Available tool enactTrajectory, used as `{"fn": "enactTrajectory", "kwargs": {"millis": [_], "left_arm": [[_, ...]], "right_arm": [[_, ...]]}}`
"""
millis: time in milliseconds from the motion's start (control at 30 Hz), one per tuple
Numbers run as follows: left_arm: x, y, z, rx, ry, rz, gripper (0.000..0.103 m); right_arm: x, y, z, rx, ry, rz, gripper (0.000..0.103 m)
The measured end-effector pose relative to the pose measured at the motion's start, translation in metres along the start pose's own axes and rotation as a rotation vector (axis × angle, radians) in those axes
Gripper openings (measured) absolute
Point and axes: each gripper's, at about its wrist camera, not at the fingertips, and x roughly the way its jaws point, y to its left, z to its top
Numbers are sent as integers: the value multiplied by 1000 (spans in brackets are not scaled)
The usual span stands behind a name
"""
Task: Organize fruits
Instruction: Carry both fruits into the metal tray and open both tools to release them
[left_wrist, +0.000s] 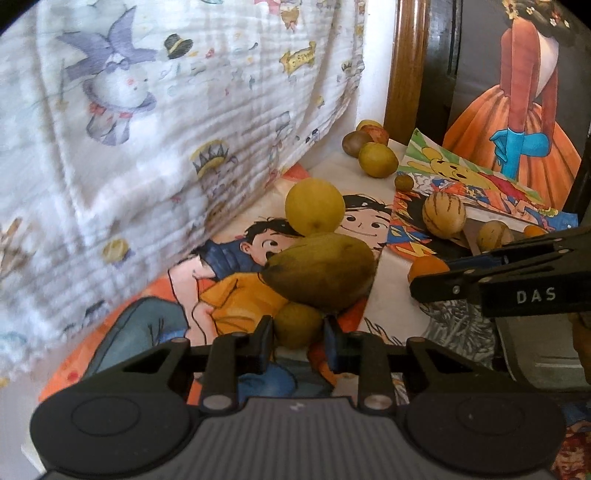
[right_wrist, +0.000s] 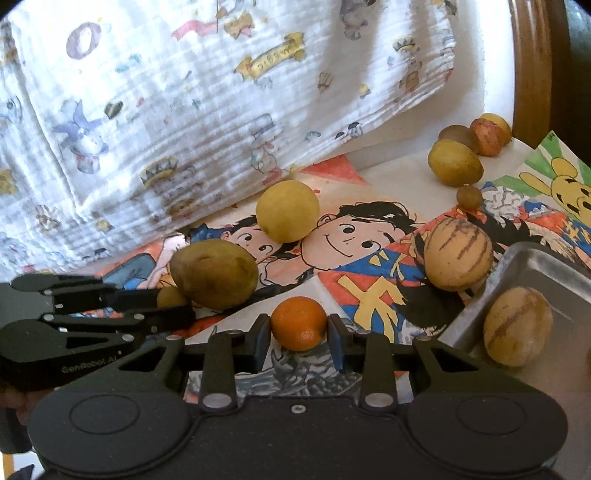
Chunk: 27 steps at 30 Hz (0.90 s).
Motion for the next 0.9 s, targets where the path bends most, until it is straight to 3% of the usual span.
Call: {"fn": "enactTrajectory", "kwargs": {"millis": [367, 900], "left_arm": [[-25, -29, -3, -15, -11, -6, 31], [6, -126, 40, 60, -71, -180, 31]], "right_arm": [[-56, -27, -15, 109, -86, -8, 35], [-117, -121, -46, 289, -160, -258, 35]]}}
